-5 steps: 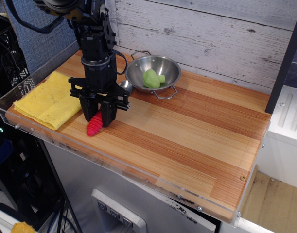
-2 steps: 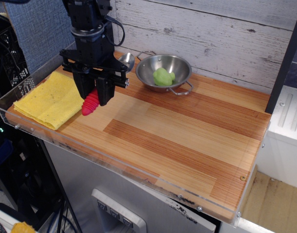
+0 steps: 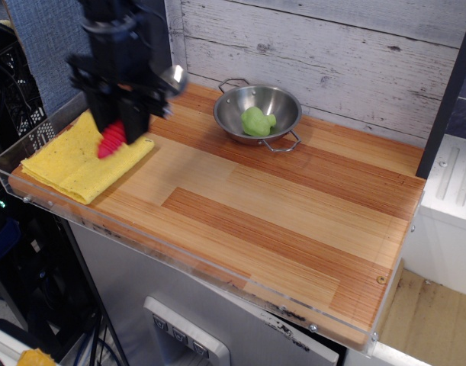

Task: Take the red spoon and put it on the yellow towel

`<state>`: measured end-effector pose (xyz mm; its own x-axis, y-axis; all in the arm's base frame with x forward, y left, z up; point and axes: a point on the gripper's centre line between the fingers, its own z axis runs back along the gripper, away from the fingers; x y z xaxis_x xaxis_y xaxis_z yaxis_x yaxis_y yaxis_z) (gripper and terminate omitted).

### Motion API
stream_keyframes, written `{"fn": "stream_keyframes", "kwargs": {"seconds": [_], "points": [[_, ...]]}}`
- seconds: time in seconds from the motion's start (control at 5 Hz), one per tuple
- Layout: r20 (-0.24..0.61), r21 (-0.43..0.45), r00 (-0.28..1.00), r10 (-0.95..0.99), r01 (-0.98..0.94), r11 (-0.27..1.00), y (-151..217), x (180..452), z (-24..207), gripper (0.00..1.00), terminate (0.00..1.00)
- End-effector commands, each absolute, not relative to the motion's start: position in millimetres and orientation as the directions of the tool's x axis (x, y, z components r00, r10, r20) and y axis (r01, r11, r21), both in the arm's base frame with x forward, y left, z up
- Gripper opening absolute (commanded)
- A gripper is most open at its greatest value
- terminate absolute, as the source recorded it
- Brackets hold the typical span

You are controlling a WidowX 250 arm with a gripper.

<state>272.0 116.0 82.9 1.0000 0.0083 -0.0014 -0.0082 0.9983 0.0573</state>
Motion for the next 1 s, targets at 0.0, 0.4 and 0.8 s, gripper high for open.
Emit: {"fn": "stream_keyframes", "kwargs": {"seconds": [0.0, 0.4, 0.8], "points": [[-0.006, 0.022, 0.999, -0.045, 0.045, 0.999, 163, 277, 88, 0.00, 0.00], [-0.046, 0.019, 0.997, -0.056, 0.057, 0.998, 178, 270, 64, 0.00, 0.00], [-0.052, -0.017, 0.999, -0.003, 0.002, 1.000, 192, 256, 48, 0.00, 0.00]]}}
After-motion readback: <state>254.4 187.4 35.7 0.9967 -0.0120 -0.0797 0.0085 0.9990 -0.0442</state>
